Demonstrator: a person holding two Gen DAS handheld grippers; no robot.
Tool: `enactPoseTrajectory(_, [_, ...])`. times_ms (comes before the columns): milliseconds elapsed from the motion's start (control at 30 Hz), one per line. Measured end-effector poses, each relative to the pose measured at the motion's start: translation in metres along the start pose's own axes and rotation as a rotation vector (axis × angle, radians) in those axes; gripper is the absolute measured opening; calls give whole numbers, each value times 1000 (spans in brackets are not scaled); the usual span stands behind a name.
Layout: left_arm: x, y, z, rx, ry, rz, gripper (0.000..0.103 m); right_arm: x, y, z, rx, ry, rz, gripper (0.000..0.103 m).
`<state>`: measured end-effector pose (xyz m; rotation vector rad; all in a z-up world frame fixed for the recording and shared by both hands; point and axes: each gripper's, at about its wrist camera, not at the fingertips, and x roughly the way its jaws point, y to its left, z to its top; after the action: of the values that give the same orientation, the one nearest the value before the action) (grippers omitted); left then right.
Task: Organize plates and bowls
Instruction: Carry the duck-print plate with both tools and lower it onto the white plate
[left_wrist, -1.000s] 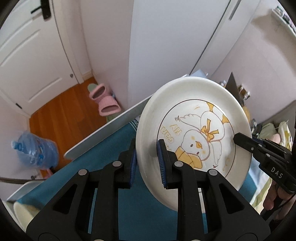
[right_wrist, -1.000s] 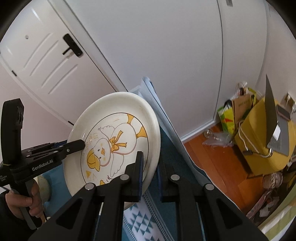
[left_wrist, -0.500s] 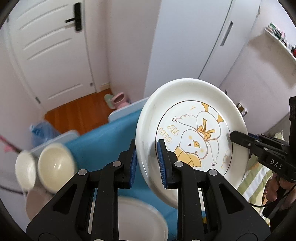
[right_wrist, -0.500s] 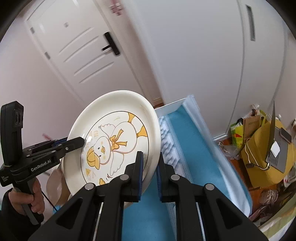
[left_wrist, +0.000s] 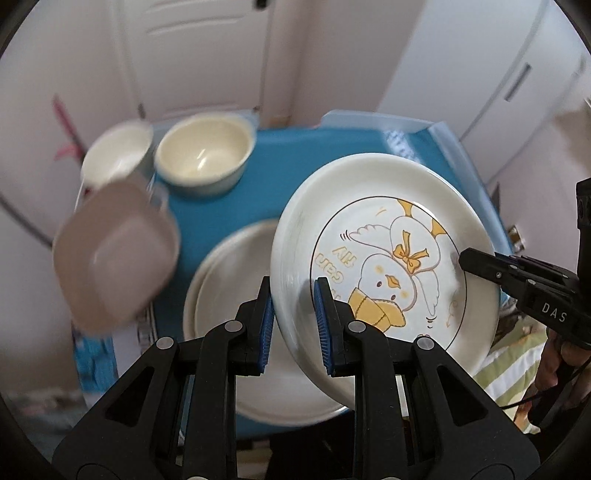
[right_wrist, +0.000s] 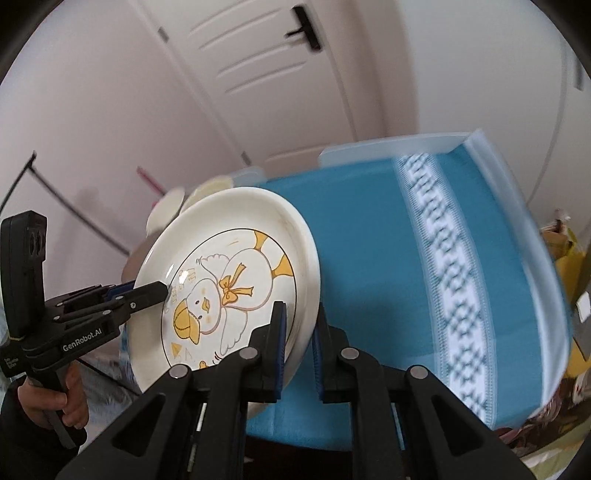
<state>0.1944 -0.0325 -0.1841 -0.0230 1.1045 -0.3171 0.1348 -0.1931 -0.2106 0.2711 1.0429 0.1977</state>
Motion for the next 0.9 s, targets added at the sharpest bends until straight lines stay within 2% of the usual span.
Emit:
enactPoseTrajectory(167, [20,22,-27,-97,37,32,19,34,15,-8,-98,75,19,12])
enactPoseTrajectory(367, [40,34,-47,-160,43,71,19,60,26,-7,-203,100,21,12])
enactPoseTrajectory(767, [62,35,-56,-200,37,119,19,70,35,-3,-325,107,11,12])
enactPoseTrajectory(900, [63,28,-55,-170,35,154,19,73,32,-2,-333,115,13,12])
